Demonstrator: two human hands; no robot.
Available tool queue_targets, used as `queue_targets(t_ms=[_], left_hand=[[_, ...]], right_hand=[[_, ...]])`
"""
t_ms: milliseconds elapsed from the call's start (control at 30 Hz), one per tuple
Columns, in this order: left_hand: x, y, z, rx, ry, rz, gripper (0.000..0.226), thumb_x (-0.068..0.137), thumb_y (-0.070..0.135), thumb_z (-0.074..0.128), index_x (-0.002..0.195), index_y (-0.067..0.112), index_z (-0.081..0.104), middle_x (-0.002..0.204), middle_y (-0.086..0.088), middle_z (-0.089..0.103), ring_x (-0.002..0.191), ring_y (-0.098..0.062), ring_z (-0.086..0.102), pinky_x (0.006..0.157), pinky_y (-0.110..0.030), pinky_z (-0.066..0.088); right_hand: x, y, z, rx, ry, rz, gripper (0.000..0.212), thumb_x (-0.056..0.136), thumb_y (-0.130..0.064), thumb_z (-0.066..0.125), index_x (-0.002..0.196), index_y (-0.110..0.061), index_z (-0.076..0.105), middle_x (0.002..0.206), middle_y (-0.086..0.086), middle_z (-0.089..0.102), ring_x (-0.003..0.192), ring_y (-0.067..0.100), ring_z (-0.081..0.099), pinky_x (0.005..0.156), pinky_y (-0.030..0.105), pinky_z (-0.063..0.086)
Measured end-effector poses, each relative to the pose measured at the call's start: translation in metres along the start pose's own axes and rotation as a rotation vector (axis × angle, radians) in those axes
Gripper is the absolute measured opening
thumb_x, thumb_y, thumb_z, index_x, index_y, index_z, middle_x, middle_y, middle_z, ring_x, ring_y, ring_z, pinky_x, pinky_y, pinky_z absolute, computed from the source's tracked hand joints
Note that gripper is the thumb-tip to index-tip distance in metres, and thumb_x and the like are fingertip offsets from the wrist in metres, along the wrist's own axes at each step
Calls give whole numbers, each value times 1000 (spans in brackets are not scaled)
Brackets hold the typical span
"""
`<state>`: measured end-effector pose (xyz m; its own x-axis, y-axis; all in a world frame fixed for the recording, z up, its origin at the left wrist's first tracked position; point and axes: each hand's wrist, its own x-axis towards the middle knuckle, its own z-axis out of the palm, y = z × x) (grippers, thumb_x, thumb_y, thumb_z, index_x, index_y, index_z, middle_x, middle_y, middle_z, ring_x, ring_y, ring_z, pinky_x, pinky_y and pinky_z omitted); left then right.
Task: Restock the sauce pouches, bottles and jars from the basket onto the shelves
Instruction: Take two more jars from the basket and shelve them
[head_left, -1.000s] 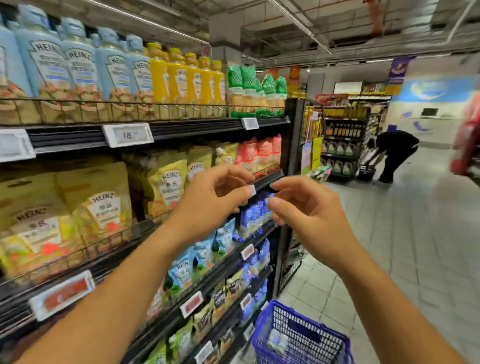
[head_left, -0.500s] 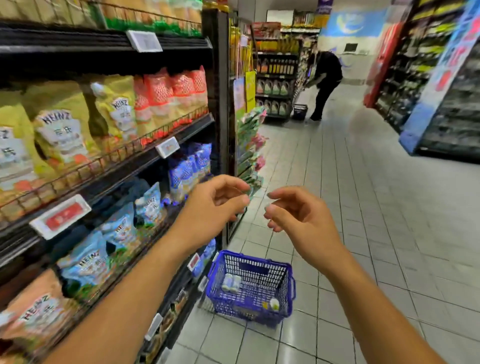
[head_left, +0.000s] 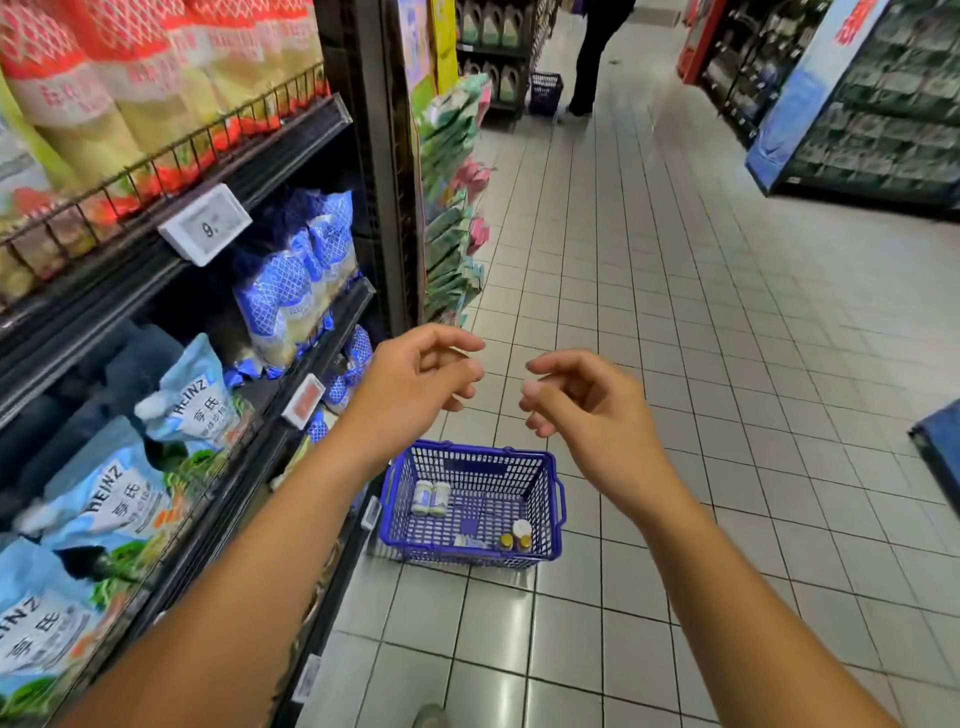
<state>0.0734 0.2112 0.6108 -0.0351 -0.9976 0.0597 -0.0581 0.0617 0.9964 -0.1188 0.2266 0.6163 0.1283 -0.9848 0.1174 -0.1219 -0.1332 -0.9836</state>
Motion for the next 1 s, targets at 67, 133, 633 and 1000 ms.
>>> queue_targets(t_ms=[67,133,633,1000], left_hand=[[16,-14,-3,-8,-8,-37,16,91,7,66,98,22,69,81,-6,73,71,-11,68,65,-22,55],[31,-28,-5,-15,-18,-70,16,91,7,65,97,21,69,81,-9,73,71,-12,68,64,-23,56],[159,-143,14,-30,32,-355,15,91,7,64,95,21,69,76,0,73,68,-7,67,58,-19,53],[240,-248,24,18,121,-605,13,90,12,63,96,21,68,72,4,74,64,-5,68,56,-18,54]], right_hand=[[12,10,2,-4,7,24,12,91,-7,69,97,-17,67,77,13,71,65,8,66,62,16,52],[25,21,2,-11,17,54,13,92,-6,68,96,-18,67,76,14,70,64,8,66,62,17,53],[144,142,-36,-20,-5,301,9,93,-6,66,97,-14,66,65,3,61,61,4,61,62,15,52],[234,236,-61,-107,-100,465,6,95,-8,65,98,-13,66,71,7,63,63,4,62,65,19,54]])
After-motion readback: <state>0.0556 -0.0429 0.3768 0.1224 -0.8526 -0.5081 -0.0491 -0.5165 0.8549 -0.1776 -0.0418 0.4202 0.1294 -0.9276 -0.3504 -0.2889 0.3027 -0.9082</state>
